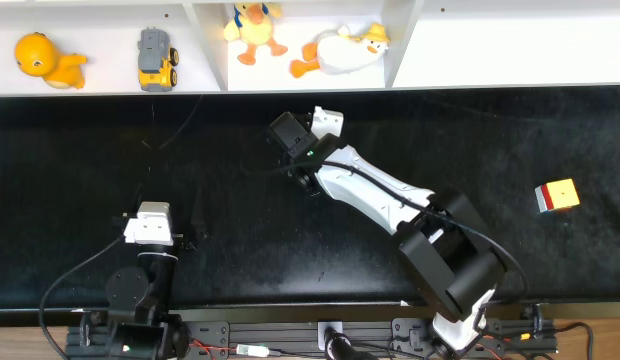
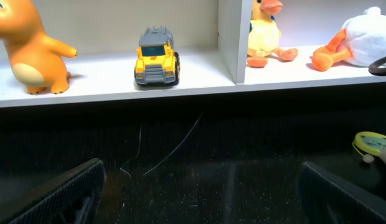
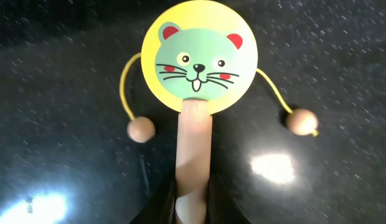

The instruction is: Store Toys

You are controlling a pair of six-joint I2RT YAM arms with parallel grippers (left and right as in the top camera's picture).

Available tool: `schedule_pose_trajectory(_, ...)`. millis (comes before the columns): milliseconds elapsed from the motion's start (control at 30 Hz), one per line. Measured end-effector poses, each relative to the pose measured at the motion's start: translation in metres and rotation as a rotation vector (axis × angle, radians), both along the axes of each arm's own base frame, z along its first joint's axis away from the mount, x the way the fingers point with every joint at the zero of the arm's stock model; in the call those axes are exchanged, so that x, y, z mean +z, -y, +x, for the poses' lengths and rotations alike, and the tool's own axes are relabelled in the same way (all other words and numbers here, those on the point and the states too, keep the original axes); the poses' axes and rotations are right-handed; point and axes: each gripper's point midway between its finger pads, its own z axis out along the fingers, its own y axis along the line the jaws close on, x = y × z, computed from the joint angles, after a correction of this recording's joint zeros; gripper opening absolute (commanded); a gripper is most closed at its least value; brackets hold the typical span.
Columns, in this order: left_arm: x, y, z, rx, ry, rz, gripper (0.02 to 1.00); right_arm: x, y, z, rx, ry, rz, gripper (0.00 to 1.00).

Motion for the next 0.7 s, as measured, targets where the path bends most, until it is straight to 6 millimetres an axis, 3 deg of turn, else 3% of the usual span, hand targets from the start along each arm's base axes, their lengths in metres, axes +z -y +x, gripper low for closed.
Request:
schedule_pose_trajectory(133,0.000,0.000,0.000,0.000,0.000,0.000,0.998,0.003,0.011,-0.013,-0.001,0.006,0.008,0.042)
schedule_pose_trajectory(233,0.000,0.000,0.000,0.000,0.000,0.000,0.998,0.010,0.034,-0.038,-0.005,0.012,0.020,0.045)
schedule_pose_trajectory(400,0.000,0.000,0.000,0.000,0.000,0.000,0.998,0.038,0.072,-0.065,-0.038,0.058,0.046,0.042)
schedule_pose_trajectory(533,0.000,0.000,0.000,0.000,0.000,0.000,0.998,0.059,0.105,-0.073,-0.102,0.113,0.061,0.042)
schedule_pose_trajectory(700,0.000,0.000,0.000,0.000,0.000,0.000,0.998,0.069,0.147,-0.076,-0.190,0.163,0.078,0.042)
